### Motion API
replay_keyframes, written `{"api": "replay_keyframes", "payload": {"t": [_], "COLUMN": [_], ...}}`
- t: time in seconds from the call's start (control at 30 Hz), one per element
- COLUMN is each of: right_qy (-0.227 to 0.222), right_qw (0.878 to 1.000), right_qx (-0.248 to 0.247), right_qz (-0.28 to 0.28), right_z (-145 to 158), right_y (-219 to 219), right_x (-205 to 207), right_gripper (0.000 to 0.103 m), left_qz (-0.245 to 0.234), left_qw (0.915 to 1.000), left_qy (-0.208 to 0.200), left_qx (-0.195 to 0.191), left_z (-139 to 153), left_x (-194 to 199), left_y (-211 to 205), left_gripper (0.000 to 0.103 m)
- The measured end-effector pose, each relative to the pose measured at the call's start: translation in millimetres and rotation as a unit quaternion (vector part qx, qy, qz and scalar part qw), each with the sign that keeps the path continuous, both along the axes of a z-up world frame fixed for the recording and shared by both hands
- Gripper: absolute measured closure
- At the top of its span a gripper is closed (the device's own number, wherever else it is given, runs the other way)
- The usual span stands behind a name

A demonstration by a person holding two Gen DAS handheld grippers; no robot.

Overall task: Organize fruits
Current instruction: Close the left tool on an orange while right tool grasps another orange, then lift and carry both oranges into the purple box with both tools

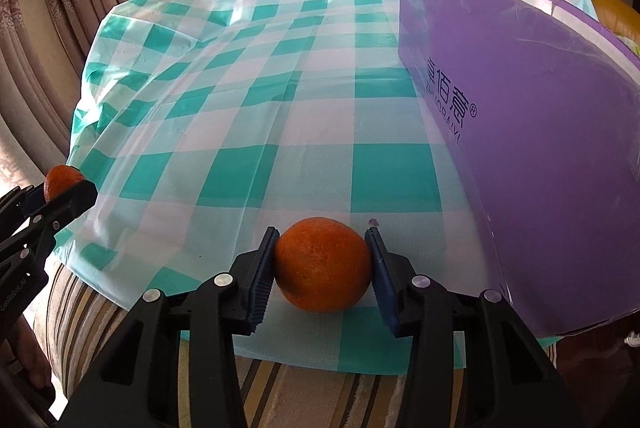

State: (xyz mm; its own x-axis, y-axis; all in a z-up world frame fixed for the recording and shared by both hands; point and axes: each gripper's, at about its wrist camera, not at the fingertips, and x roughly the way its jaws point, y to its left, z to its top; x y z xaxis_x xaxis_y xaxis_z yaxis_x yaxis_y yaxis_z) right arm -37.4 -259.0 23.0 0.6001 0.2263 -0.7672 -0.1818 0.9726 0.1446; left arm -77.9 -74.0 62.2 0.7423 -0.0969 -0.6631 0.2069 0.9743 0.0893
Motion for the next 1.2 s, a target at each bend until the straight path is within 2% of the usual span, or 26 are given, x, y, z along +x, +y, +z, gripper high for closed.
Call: {"api": "replay_keyframes", "payload": {"t": [0.23, 0.67, 0.93, 1.2], "right_qy": [-0.039, -0.127, -0.150, -0.147], "right_qw": [0.999, 0.992, 0.988, 0.984], "right_qx": [-0.004, 0.000, 0.000, -0.008], "right_qz": [0.004, -0.009, -0.048, -0.097], "right_z": [25.7, 94.5, 114.9, 117.9], "right_y": [-0.4, -24.1, -64.9, -115.0], "right_x": [-10.5, -30.6, -34.6, -26.9], "right_gripper": [0.059, 0.059, 0.059, 0.059], "left_qz": [-0.018, -0.059, -0.098, -0.135], "left_qw": [0.9994, 0.9938, 0.9872, 0.9800], "left_qy": [-0.019, -0.076, -0.102, -0.119], "left_qx": [0.025, 0.056, 0.074, 0.086], "left_z": [10.9, 51.2, 69.5, 81.5], "left_x": [-5.1, -2.7, 3.0, 21.6], "left_y": [-17.6, -61.8, -101.5, -141.5], "left_gripper": [0.069, 0.069, 0.069, 0.069]}}
